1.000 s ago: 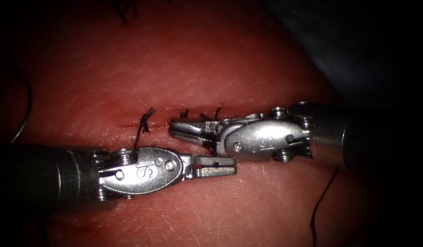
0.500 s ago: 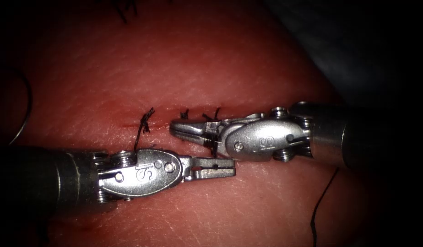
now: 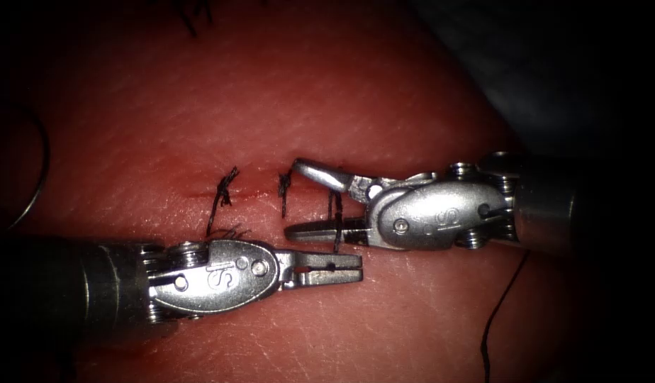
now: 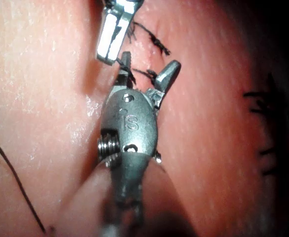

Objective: Wound Closure
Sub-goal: Cut the suture with the right gripper, then drop the suture end from the left gripper

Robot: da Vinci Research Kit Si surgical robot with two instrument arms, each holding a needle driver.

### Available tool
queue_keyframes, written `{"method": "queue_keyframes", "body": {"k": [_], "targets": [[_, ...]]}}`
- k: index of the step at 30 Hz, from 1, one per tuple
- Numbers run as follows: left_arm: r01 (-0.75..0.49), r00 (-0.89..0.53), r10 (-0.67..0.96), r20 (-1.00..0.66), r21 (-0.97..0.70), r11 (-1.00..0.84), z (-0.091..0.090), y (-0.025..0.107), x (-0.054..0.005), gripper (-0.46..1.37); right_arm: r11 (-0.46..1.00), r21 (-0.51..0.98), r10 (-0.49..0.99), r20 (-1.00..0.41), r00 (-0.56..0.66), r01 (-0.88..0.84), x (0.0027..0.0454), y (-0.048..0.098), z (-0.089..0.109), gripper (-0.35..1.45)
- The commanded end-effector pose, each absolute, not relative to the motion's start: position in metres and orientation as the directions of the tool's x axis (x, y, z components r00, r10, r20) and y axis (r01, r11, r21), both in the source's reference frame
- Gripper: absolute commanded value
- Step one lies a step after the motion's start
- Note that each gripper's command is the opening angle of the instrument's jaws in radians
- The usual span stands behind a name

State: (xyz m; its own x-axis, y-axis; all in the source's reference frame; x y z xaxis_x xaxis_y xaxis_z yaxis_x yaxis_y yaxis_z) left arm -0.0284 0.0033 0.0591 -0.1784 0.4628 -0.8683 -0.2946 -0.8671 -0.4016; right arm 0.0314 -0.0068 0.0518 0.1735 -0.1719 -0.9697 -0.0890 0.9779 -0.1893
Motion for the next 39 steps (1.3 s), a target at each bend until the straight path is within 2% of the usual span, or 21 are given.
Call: {"method": "queue_keyframes", "body": {"k": [1,15,22,30,39], "targets": [[-0.289,-0.175,0.47,-0.865,-0.411,-0.865,0.059,0.003,-0.0285,-0.35,0.98,-0.18,-0.163,-0.97,0.18,-0.081,0.0308,-0.007,0.052,1.16],[-0.275,-0.147,0.525,-0.838,-0.475,-0.836,0.057,0.002,-0.0301,-0.35,0.979,-0.185,-0.161,-0.958,0.236,-0.082,0.0232,-0.005,0.05,1.13],[-0.213,-0.116,0.592,-0.797,-0.562,-0.799,0.057,0.0,-0.0324,-0.35,0.976,-0.193,-0.16,-0.951,0.265,-0.105,0.0196,-0.004,0.049,1.11],[-0.177,-0.106,0.7,-0.706,-0.679,-0.712,0.057,-0.002,-0.0343,-0.35,0.973,-0.192,-0.146,-0.941,0.306,-0.125,0.0181,-0.004,0.05,1.11],[-0.208,-0.153,0.806,-0.572,-0.778,-0.592,0.06,-0.005,-0.035,-0.35,0.973,-0.193,-0.146,-0.94,0.307,-0.126,0.0183,-0.004,0.05,1.11]]}}
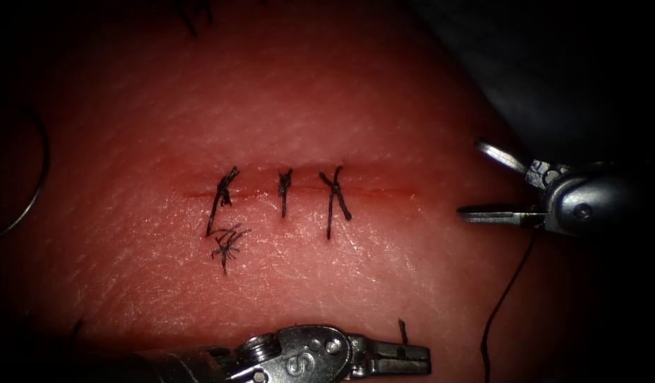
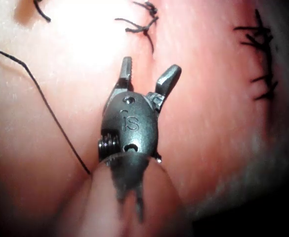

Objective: Wound Closure
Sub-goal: Drop the suture end from the left gripper

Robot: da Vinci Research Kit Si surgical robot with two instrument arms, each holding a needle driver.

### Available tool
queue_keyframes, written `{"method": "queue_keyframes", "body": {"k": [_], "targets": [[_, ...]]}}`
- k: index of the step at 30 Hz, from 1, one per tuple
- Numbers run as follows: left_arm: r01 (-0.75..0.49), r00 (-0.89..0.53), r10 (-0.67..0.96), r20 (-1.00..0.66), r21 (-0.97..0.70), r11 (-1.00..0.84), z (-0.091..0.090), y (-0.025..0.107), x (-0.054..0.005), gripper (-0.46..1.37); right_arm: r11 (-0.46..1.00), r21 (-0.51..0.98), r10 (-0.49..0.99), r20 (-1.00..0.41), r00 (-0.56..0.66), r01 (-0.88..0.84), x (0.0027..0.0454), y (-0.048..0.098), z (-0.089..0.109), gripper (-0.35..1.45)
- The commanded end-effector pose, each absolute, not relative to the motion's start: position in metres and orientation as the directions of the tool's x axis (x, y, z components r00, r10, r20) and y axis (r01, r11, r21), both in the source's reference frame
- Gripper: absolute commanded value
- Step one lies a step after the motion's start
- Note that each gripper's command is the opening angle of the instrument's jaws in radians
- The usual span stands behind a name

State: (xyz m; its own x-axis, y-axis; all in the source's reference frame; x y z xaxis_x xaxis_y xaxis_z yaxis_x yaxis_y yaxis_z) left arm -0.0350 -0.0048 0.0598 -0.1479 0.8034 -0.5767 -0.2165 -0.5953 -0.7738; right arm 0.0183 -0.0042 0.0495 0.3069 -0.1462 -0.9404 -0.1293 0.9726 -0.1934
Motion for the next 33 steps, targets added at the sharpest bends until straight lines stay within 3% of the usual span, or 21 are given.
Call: {"method": "queue_keyframes", "body": {"k": [1,7,9,12,17,22,33], "targets": [[-0.212,-0.157,0.814,-0.559,-0.786,-0.581,0.0601,-0.0049,-0.035,-0.35,0.973,-0.193,-0.146,-0.94,0.307,-0.127,0.0183,-0.0042,0.0495,1.1],[-0.221,-0.149,0.859,-0.49,-0.83,-0.512,0.0618,-0.0062,-0.0347,-0.25,0.972,-0.194,-0.146,-0.939,0.311,-0.131,0.0188,-0.0043,0.0496,1.12],[-0.236,-0.184,0.871,-0.455,-0.84,-0.488,0.0624,-0.0067,-0.0345,0.04,0.972,-0.195,-0.145,-0.939,0.312,-0.133,0.019,-0.0042,0.0496,1.12],[-0.24,-0.197,0.874,-0.445,-0.842,-0.483,0.0628,-0.0071,-0.0342,0.14,0.972,-0.195,-0.145,-0.939,0.313,-0.133,0.0191,-0.0042,0.0496,1.14],[-0.293,-0.2,0.875,-0.442,-0.825,-0.484,0.064,-0.0071,-0.0326,0.55,0.972,-0.195,-0.145,-0.939,0.313,-0.134,0.0191,-0.0043,0.0496,1.15],[-0.323,-0.232,0.871,-0.434,-0.81,-0.49,0.0645,-0.007,-0.0309,0.65,0.972,-0.195,-0.145,-0.939,0.313,-0.134,0.0191,-0.0044,0.0496,1.15],[-0.321,-0.235,0.868,-0.437,-0.808,-0.494,0.064,-0.007,-0.0263,0.63,0.972,-0.195,-0.145,-0.939,0.313,-0.134,0.0192,-0.0045,0.0495,1.15]]}}
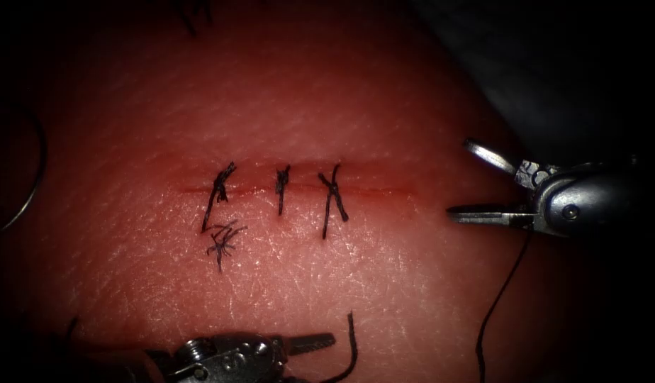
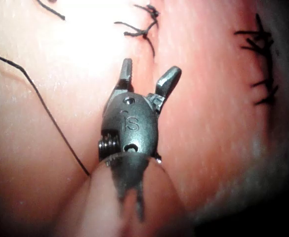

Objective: Wound Closure
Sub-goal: Drop the suture end from the left gripper

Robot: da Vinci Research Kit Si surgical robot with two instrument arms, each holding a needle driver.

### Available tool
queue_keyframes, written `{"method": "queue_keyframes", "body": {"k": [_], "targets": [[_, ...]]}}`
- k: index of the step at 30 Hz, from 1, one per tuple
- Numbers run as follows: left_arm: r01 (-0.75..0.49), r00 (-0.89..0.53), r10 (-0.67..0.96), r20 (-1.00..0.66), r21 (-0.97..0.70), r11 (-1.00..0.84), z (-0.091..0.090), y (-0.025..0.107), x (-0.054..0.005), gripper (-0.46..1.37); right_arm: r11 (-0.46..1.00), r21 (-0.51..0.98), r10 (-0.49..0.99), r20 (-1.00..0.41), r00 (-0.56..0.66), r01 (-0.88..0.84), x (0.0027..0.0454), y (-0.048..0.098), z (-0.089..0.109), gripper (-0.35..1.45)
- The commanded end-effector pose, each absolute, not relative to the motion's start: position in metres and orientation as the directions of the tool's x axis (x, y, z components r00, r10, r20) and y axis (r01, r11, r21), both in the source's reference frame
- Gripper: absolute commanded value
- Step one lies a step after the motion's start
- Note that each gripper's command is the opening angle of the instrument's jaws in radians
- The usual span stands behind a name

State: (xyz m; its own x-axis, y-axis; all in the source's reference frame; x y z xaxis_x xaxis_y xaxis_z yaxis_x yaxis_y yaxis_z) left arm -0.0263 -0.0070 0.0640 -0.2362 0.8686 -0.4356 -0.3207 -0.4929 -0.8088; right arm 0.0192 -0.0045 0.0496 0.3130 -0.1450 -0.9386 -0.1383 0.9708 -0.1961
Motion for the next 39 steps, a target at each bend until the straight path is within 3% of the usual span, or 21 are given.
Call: {"method": "queue_keyframes", "body": {"k": [1,18,23,27,34,39], "targets": [[-0.323,-0.234,0.868,-0.438,-0.807,-0.494,0.064,-0.007,-0.026,0.63,0.972,-0.195,-0.145,-0.939,0.313,-0.134,0.0192,-0.005,0.05,1.14],[-0.361,-0.218,0.872,-0.438,-0.794,-0.489,0.062,-0.005,-0.0219,0.72,0.972,-0.195,-0.145,-0.939,0.313,-0.134,0.0192,-0.004,0.05,1.15],[-0.358,-0.276,0.782,-0.559,-0.695,-0.623,0.061,-0.002,-0.0213,0.91,0.972,-0.195,-0.145,-0.938,0.314,-0.134,0.0193,-0.005,0.05,1.17],[-0.334,-0.359,0.618,-0.699,-0.522,-0.785,0.059,0.0,-0.0216,1.04,0.971,-0.195,-0.144,-0.938,0.315,-0.136,0.0195,-0.005,0.049,1.19],[-0.379,-0.389,0.581,-0.715,-0.45,-0.809,0.056,0.002,-0.0221,1.2,0.97,-0.197,-0.144,-0.937,0.318,-0.14,0.0199,-0.005,0.05,1.23],[-0.341,-0.345,0.57,-0.746,-0.466,-0.816,0.054,0.002,-0.0244,1.21,0.969,-0.199,-0.143,-0.936,0.321,-0.147,0.0204,-0.005,0.05,1.27]]}}
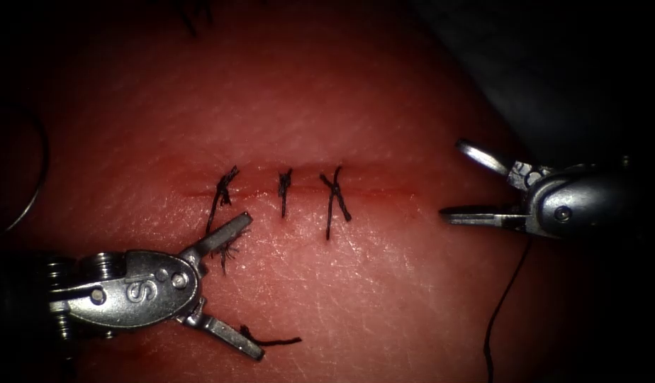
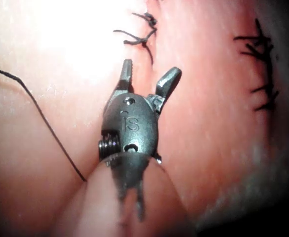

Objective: Wound Closure
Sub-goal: Drop the suture end from the left gripper

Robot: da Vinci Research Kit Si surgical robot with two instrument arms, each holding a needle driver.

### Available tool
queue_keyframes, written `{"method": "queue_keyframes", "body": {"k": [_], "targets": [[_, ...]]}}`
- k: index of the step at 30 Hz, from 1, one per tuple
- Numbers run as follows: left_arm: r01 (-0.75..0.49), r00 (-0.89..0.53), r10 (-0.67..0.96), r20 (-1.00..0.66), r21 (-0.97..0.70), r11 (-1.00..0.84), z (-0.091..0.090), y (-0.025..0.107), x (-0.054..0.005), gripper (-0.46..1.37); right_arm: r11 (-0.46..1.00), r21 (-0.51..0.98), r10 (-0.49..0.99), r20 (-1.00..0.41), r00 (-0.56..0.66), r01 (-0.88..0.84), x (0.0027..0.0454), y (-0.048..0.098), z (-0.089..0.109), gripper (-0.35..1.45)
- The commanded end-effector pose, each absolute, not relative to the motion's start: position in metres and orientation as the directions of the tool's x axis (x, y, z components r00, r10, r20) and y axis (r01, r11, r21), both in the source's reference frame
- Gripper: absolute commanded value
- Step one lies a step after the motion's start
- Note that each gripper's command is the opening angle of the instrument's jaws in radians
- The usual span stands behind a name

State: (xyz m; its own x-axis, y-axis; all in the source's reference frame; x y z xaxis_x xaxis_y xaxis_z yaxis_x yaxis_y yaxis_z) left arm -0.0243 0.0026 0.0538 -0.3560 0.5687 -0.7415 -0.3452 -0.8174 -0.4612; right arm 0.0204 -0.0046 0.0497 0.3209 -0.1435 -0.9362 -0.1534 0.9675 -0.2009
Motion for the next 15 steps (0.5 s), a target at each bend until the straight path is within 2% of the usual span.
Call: {"method": "queue_keyframes", "body": {"k": [1,15], "targets": [[-0.336,-0.337,0.568,-0.75,-0.468,-0.817,0.0536,0.0026,-0.0249,1.21,0.969,-0.199,-0.143,-0.936,0.321,-0.148,0.0205,-0.0046,0.0497,1.28],[-0.278,-0.331,0.533,-0.778,-0.46,-0.844,0.0543,0.0041,-0.0346,1.21,0.97,-0.198,-0.144,-0.937,0.319,-0.144,0.02,-0.0046,0.0496,1.27]]}}
